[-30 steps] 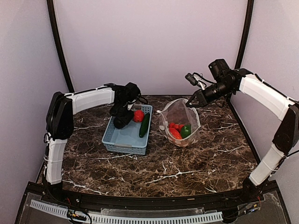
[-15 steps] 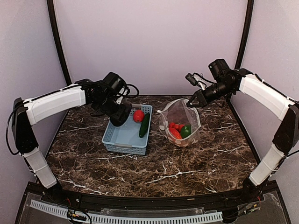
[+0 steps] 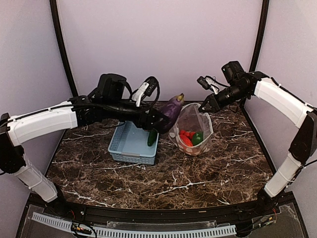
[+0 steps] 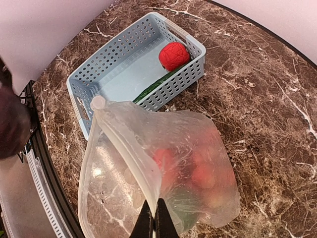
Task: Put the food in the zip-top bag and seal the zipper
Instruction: Place the fake vegetable in the zipper food storage bag.
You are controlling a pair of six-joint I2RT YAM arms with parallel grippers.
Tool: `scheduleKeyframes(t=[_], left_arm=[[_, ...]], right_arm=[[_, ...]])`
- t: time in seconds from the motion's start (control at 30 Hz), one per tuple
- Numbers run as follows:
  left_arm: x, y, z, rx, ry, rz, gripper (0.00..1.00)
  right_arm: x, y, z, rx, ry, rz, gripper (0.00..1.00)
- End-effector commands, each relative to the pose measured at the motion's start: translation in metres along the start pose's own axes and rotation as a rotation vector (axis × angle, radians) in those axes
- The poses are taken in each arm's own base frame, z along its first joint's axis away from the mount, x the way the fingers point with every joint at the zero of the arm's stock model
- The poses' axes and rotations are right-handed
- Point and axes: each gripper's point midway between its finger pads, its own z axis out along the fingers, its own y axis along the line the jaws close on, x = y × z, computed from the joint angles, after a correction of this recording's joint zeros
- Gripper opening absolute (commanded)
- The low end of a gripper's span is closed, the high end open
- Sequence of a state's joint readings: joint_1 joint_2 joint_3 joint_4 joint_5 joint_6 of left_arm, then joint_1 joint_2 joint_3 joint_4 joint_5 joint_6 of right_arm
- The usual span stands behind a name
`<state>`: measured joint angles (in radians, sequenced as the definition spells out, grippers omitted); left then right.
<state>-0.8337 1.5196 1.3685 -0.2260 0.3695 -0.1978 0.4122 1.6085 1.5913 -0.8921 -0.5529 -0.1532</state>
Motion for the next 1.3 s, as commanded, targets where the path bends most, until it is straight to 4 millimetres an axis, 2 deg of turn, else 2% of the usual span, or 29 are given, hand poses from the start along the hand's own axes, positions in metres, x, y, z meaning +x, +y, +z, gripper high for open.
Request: scheduleKeyframes(t=[0.0,0.07,0.1,0.13,0.17,0.2,0.27,0.4,0.53,0.67,0.7,0.73,0.9,0.93,1.03,1.17,1.27], left_arm=[[-0.042,-0.072,-0.013,0.272,-0.277,0.138,0.46],[-0.046,-0.079,-0.006,0.31,-0.309,0.129,0.46],[-0.039,-0.077,0.008,0.322,-0.274,0.095,0.46],[-0.047,-0.083,0.009,0.348,-0.268,0.091,0.46],[-0.034,-0.079,0.025,0.345,-0.197,0.043,0.45],[-0.038,-0.08,0.033,0.343,-0.181,0.018,0.45],[-0.034,-0.079,0.042,0.321,-0.121,-0.051,0.44],[-0.018,-0.082,0.048,0.327,-0.023,-0.183,0.43],[0.009,-0.084,0.051,0.35,0.105,-0.3,0.43],[0.028,-0.071,0.061,0.282,0.193,-0.374,0.43],[0.024,-0.068,0.063,0.265,0.185,-0.378,0.43],[0.03,-0.061,0.07,0.243,0.204,-0.394,0.43],[0.019,-0.04,0.089,0.196,0.179,-0.433,0.43],[0.012,-0.037,0.089,0.198,0.166,-0.435,0.43],[0.008,-0.031,0.094,0.183,0.163,-0.443,0.43],[0.01,-0.026,0.095,0.166,0.168,-0.464,0.43],[0.02,-0.019,0.096,0.133,0.185,-0.494,0.43]], right_arm=[[-0.01,0.003,-0.007,0.0,-0.018,-0.016,0.0],[-0.011,0.005,-0.008,-0.005,-0.022,-0.013,0.0],[-0.012,0.006,-0.009,-0.009,-0.026,-0.014,0.0],[-0.013,0.008,-0.011,-0.011,-0.032,-0.016,0.0],[-0.014,0.008,-0.013,-0.006,-0.037,-0.019,0.0],[-0.015,0.008,-0.013,-0.001,-0.038,-0.02,0.0],[-0.017,0.007,-0.016,0.009,-0.045,-0.026,0.0],[-0.021,0.007,-0.019,0.023,-0.055,-0.036,0.0],[-0.027,0.009,-0.024,0.022,-0.073,-0.036,0.0],[-0.033,0.005,-0.03,0.059,-0.096,-0.051,0.0],[-0.035,0.003,-0.031,0.074,-0.103,-0.053,0.0],[-0.037,-0.001,-0.033,0.092,-0.111,-0.054,0.0],[-0.047,-0.017,-0.038,0.142,-0.138,-0.04,0.0],[-0.048,-0.019,-0.038,0.152,-0.141,-0.038,0.0],[-0.049,-0.023,-0.039,0.174,-0.152,-0.034,0.0],[-0.046,-0.004,-0.041,0.086,-0.162,-0.045,0.0],[-0.036,0.009,-0.037,0.034,-0.147,-0.048,0.0]])
